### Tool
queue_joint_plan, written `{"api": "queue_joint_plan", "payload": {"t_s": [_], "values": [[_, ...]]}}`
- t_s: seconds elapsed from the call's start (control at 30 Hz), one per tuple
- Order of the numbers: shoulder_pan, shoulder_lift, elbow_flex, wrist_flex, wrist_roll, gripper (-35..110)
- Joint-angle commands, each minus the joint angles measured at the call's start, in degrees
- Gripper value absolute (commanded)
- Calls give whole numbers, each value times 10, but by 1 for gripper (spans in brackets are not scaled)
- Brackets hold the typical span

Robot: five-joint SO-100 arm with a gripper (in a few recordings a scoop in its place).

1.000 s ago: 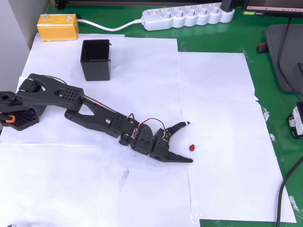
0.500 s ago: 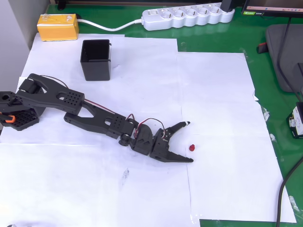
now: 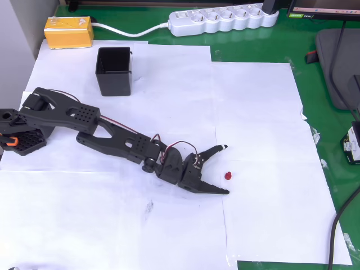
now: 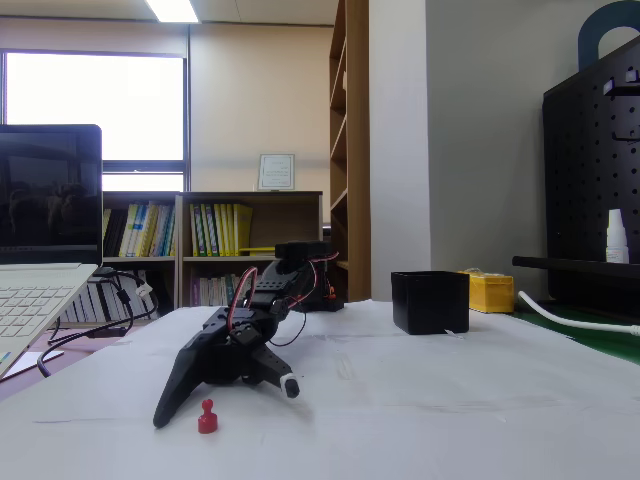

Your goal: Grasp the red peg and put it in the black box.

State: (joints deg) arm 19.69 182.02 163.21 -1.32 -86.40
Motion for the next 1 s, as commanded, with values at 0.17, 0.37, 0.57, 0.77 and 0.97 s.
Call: {"api": "queue_joint_plan", "payload": {"t_s": [0.17, 0.37, 0.57, 0.77, 0.97], "values": [[-8, -2, 39, 5, -33, 54], [-10, -8, 17, 2, -69, 54], [-11, -3, 26, -11, -90, 54], [-16, 9, 41, -12, -81, 54], [-28, 7, 40, -10, -76, 54]]}}
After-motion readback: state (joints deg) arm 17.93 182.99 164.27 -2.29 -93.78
